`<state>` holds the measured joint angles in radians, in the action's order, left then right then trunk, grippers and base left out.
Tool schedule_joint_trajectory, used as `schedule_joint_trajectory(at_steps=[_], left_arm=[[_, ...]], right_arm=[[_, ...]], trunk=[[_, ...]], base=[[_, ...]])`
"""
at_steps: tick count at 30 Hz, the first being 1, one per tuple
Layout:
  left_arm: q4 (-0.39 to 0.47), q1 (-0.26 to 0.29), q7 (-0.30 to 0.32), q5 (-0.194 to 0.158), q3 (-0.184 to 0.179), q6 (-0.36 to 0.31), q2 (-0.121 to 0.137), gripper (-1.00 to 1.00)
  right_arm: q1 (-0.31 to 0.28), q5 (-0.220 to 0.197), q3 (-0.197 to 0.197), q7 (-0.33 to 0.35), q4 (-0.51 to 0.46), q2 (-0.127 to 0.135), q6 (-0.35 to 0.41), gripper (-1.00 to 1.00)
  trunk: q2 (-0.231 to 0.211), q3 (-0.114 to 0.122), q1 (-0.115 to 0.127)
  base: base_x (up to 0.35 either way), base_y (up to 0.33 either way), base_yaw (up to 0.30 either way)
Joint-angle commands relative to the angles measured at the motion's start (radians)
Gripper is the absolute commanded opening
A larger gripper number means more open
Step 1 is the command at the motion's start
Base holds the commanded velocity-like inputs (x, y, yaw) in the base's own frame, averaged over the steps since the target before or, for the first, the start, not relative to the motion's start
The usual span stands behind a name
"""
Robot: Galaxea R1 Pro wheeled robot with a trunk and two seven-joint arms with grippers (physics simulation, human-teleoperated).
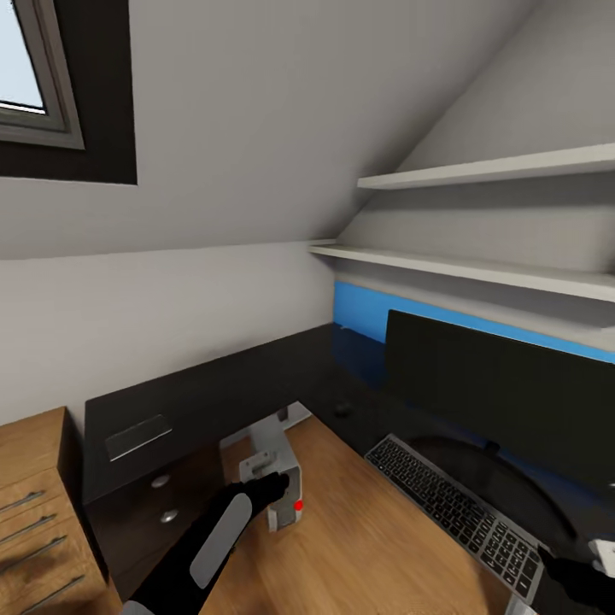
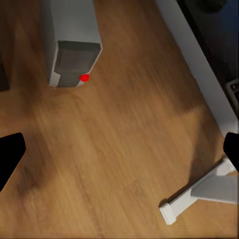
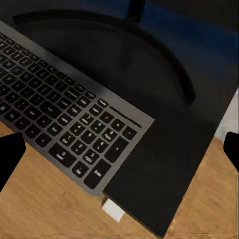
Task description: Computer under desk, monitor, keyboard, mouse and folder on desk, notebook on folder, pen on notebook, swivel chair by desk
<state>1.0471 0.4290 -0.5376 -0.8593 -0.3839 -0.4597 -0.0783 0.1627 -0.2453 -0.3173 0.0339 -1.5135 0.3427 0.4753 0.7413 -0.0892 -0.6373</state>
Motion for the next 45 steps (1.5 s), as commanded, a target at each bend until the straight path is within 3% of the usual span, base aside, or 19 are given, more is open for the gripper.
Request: schedule_joint_trajectory(at_steps=[1, 3, 4, 9, 26, 28, 30, 33, 38, 45], left_arm=[[0.001, 0.005, -0.008, -0.008, -0.001, 0.000, 0.001, 1.00], [-0.004, 0.006, -0.009, -0.008, -0.001, 0.002, 0.000, 1.00], [-0.007, 0.006, -0.009, -0.007, -0.001, 0.003, 0.000, 1.00], [-0.004, 0.003, -0.009, -0.002, 0.000, 0.007, 0.002, 1.00], [-0.002, 0.001, -0.011, -0.001, 0.002, 0.010, 0.006, 1.00], [0.096, -0.004, -0.016, -0.007, 0.065, -0.044, 0.025, 1.00], [0.161, -0.016, -0.018, -0.006, 0.095, -0.090, 0.041, 1.00], [0.275, -0.037, -0.021, -0.006, 0.164, -0.168, 0.087, 1.00], [0.309, -0.043, -0.017, 0.001, 0.197, -0.197, 0.109, 1.00], [0.309, -0.045, -0.015, 0.003, 0.203, -0.197, 0.116, 1.00]], right_arm=[[0.012, -0.002, -0.010, -0.001, 0.055, -0.015, -0.022, 1.00], [0.015, -0.003, -0.013, -0.002, 0.091, -0.020, -0.057, 1.00], [0.017, -0.003, -0.014, -0.005, 0.117, -0.023, -0.111, 1.00], [0.018, -0.004, -0.016, -0.011, 0.153, -0.026, -0.184, 1.00], [0.018, -0.006, -0.034, -0.011, 0.167, -0.027, -0.204, 1.00], [0.019, -0.006, -0.034, -0.009, 0.181, -0.027, -0.204, 1.00], [0.019, -0.006, -0.034, -0.008, 0.189, -0.027, -0.204, 1.00], [0.019, -0.005, -0.034, -0.007, 0.198, -0.026, -0.204, 1.00], [0.019, -0.005, -0.034, -0.007, 0.201, -0.026, -0.203, 1.00], [0.019, -0.006, -0.034, -0.007, 0.202, -0.027, -0.204, 1.00]], trunk=[[0.001, -0.002, 0.000], [0.001, -0.002, 0.000], [0.001, -0.002, 0.000], [0.001, -0.002, 0.000], [0.001, -0.002, 0.000], [0.001, -0.002, 0.000], [0.001, -0.002, 0.000], [0.001, -0.002, 0.000], [0.001, -0.002, 0.000], [0.001, -0.002, 0.000]], base=[[0.000, 0.000, -0.296], [0.000, 0.000, -0.296], [0.000, 0.000, -0.296], [0.000, 0.062, -0.297], [0.011, 0.145, -0.298], [0.001, 0.003, -0.298], [0.000, 0.001, -0.298], [0.000, 0.001, -0.298], [0.039, 0.073, -0.298], [0.180, 0.209, -0.298]])
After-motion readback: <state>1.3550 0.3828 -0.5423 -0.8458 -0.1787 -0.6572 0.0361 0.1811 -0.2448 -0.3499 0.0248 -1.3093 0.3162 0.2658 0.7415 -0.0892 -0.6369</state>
